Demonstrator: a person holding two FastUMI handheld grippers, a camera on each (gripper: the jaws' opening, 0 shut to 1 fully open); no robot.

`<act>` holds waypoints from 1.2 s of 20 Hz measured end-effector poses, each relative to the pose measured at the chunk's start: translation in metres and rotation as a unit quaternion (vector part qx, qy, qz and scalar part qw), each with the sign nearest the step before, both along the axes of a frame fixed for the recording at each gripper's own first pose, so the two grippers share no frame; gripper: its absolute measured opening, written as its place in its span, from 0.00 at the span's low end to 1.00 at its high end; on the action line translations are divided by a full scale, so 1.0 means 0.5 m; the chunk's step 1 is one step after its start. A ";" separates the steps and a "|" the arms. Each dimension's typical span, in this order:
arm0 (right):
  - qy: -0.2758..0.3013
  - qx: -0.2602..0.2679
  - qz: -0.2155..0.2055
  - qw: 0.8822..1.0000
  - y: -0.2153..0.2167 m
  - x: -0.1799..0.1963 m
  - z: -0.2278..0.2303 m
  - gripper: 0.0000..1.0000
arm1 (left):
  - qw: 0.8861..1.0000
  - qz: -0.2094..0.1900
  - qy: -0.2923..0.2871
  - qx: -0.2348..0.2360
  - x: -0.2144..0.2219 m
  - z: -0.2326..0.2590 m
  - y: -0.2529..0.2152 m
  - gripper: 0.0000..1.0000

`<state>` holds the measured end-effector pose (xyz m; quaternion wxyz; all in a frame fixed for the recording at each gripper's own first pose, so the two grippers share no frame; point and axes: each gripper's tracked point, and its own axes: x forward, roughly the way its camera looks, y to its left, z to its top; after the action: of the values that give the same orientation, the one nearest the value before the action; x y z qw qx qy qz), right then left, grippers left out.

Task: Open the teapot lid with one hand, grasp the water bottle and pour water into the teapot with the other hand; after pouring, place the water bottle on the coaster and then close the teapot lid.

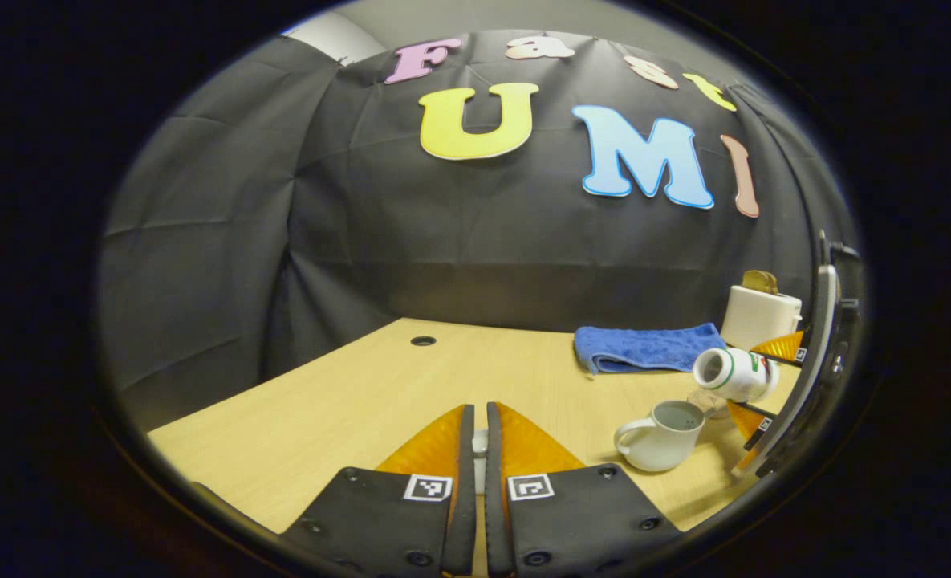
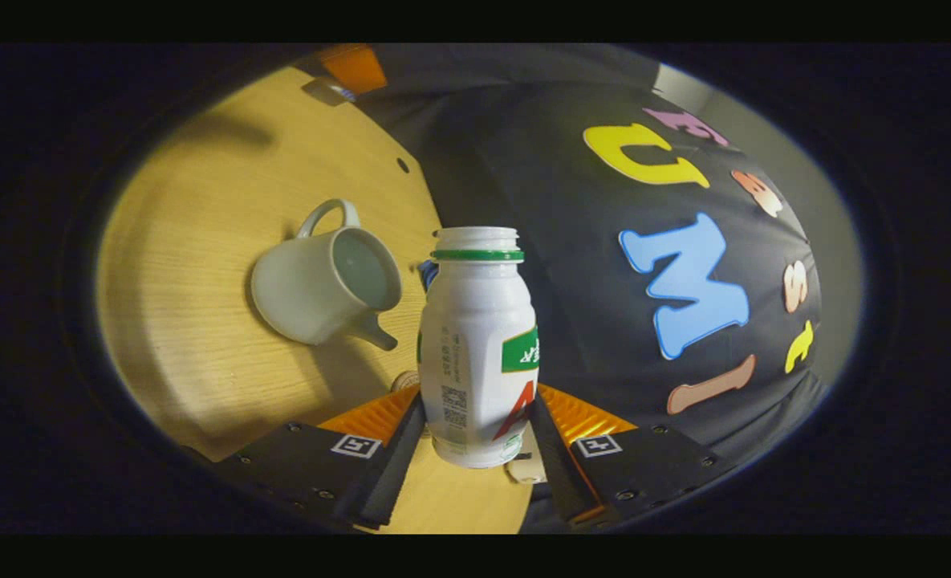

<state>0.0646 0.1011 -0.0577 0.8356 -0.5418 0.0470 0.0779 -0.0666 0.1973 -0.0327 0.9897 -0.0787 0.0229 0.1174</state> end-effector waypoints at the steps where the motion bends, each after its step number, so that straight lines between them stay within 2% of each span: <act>1: 0.010 0.035 -0.005 0.999 -0.002 -0.002 -0.001 0.73 | 1.000 -0.004 -0.001 -0.002 0.003 0.000 -0.006 0.15; 2: 0.021 0.073 -0.008 0.997 -0.003 -0.007 -0.005 0.73 | 1.000 -0.008 -0.003 -0.005 0.005 0.003 -0.013 0.12; 5: 0.050 0.183 -0.017 0.982 -0.007 -0.023 -0.019 0.73 | 1.000 -0.022 -0.008 -0.009 0.013 0.005 -0.043 0.12; 6: 0.049 0.210 -0.023 0.976 -0.012 -0.024 -0.020 0.73 | 1.000 -0.025 -0.008 -0.004 0.016 0.007 -0.053 0.15; 7: 0.047 0.233 -0.028 0.971 -0.020 -0.024 -0.017 0.73 | 1.000 -0.028 -0.008 0.004 0.016 0.008 -0.062 0.12; 10: 0.052 0.300 -0.034 0.952 -0.042 -0.024 -0.022 0.73 | 0.999 -0.043 -0.011 0.015 0.019 0.020 -0.097 0.12; 11: 0.052 0.319 -0.036 0.946 -0.054 -0.023 -0.022 0.73 | 0.999 -0.050 -0.013 0.015 0.020 0.024 -0.113 0.08; 12: 0.051 0.331 -0.040 0.941 -0.066 -0.020 -0.023 0.73 | 0.998 -0.057 -0.015 0.017 0.024 0.027 -0.130 0.11; 14: 0.047 0.342 -0.045 0.937 -0.088 -0.014 -0.022 0.73 | 0.997 -0.070 -0.019 0.021 0.039 0.037 -0.166 0.11; 15: 0.048 0.347 -0.046 0.935 -0.096 -0.014 -0.021 0.73 | 0.996 -0.081 -0.019 0.023 0.053 0.039 -0.188 0.15; 20: 0.041 0.372 -0.047 0.926 -0.132 -0.012 -0.017 0.73 | 0.991 -0.131 -0.021 0.024 0.127 0.059 -0.296 0.15; 22: 0.038 0.379 -0.047 0.924 -0.146 -0.014 -0.014 0.73 | 0.990 -0.137 -0.020 0.028 0.151 0.062 -0.322 0.15; 23: 0.038 0.384 -0.047 0.921 -0.150 -0.016 -0.011 0.73 | 0.990 -0.137 -0.017 0.032 0.159 0.056 -0.329 0.11; 24: 0.038 0.390 -0.047 0.919 -0.154 -0.017 -0.008 0.73 | 0.990 -0.135 -0.014 0.035 0.165 0.052 -0.335 0.15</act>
<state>0.0560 0.0241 -0.0618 0.9809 -0.1668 0.0700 0.0712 0.0160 0.0297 -0.0064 0.9988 -0.0422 0.0156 -0.0179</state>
